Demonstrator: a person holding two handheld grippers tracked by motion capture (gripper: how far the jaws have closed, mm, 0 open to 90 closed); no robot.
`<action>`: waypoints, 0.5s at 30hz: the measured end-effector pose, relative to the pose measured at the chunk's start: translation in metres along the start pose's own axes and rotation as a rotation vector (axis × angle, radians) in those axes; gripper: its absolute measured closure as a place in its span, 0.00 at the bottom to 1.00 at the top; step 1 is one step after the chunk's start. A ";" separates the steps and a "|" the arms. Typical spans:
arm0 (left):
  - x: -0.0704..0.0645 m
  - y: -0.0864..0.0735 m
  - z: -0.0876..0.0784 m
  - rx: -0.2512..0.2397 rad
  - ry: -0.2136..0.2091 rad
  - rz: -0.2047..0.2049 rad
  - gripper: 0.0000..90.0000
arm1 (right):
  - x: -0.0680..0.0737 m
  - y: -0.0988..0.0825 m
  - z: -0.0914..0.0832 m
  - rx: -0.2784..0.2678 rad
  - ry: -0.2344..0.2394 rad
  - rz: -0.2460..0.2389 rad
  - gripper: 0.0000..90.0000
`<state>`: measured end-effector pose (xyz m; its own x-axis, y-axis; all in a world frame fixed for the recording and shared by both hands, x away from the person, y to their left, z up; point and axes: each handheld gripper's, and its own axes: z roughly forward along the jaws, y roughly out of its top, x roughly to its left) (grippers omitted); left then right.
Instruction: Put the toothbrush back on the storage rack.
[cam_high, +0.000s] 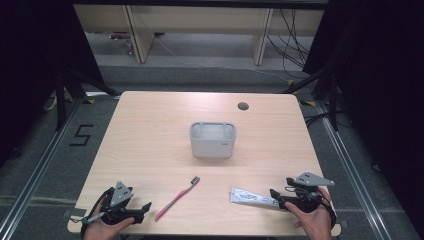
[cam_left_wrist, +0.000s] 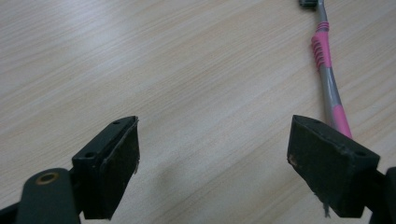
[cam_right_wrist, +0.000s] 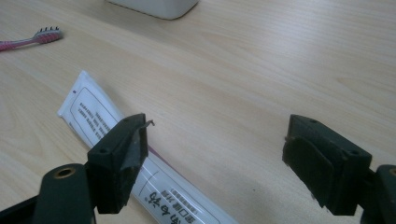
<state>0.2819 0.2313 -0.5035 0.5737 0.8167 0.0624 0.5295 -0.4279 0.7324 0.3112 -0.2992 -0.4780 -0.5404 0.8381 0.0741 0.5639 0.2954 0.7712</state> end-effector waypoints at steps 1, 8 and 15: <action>0.000 0.000 -0.001 0.011 -0.001 -0.001 0.18 | 0.000 0.000 0.000 0.000 0.000 0.000 0.25; -0.001 0.001 0.000 0.012 -0.025 0.001 0.17 | 0.002 0.000 0.001 -0.006 -0.009 -0.016 0.27; -0.002 0.003 0.001 -0.003 -0.055 -0.014 0.17 | 0.002 0.000 0.003 -0.008 -0.001 -0.013 0.27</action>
<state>0.2830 0.2281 -0.5022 0.5996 0.8002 0.0145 0.5364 -0.4153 0.7347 0.3119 -0.2967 -0.4799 -0.5472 0.8346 0.0636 0.5520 0.3027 0.7769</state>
